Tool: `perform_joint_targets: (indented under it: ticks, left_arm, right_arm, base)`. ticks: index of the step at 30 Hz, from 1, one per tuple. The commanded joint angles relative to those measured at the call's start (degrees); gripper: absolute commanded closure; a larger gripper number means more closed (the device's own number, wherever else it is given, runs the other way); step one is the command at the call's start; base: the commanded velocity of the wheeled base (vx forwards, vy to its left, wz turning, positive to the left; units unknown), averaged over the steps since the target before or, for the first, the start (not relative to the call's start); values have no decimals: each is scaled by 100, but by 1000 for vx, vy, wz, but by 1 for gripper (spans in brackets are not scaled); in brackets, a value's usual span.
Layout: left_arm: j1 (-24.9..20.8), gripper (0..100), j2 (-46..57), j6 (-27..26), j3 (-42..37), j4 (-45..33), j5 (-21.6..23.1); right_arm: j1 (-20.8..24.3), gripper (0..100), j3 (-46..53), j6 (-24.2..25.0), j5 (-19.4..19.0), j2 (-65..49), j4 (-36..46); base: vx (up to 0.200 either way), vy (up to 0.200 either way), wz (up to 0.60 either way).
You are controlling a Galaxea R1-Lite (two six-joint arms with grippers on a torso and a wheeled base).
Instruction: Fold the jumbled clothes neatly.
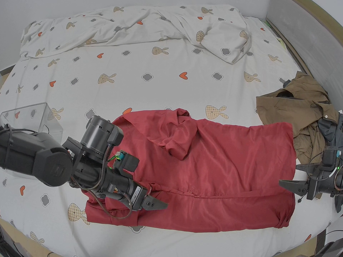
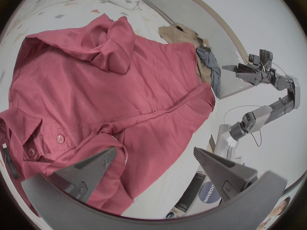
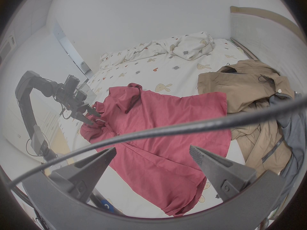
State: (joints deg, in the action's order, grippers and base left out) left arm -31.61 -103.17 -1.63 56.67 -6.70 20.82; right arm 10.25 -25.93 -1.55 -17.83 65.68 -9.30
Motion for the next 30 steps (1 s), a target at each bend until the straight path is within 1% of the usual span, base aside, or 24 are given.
perform_joint_targets:
  ticks: [1,8,11,13,15,20,26,30]
  left_arm:
    - [-126,0,113,5,-218,3,10]
    - [-214,0,-168,14,-385,161,115]
    - [-205,0,-309,67,-447,460,133]
    - [-205,0,-406,137,-561,846,141]
    - [-214,0,-415,163,-622,1057,141]
    - [-205,0,-300,172,-649,1075,141]
    - [-240,0,420,506,-658,1004,141]
    - [-240,0,1203,831,-420,653,133]
  right_arm:
    - [47,0,9,-3,-1,15,-1]
    - [56,0,18,-3,-1,24,-1]
    - [56,0,18,-3,-1,24,-1]
    - [56,0,18,-3,-1,24,-1]
    - [56,0,18,-3,-1,24,7]
    - [47,0,18,-3,-1,24,-1]
    - [56,0,18,-3,-1,15,-1]
    - [47,0,18,-3,-1,15,-1]
  base:
    - [0,0,0]
    - [0,0,0]
    - [0,0,0]
    - [0,0,0]
    - [0,0,0]
    - [0,0,0]
    - [0,0,0]
    - [0,0,0]
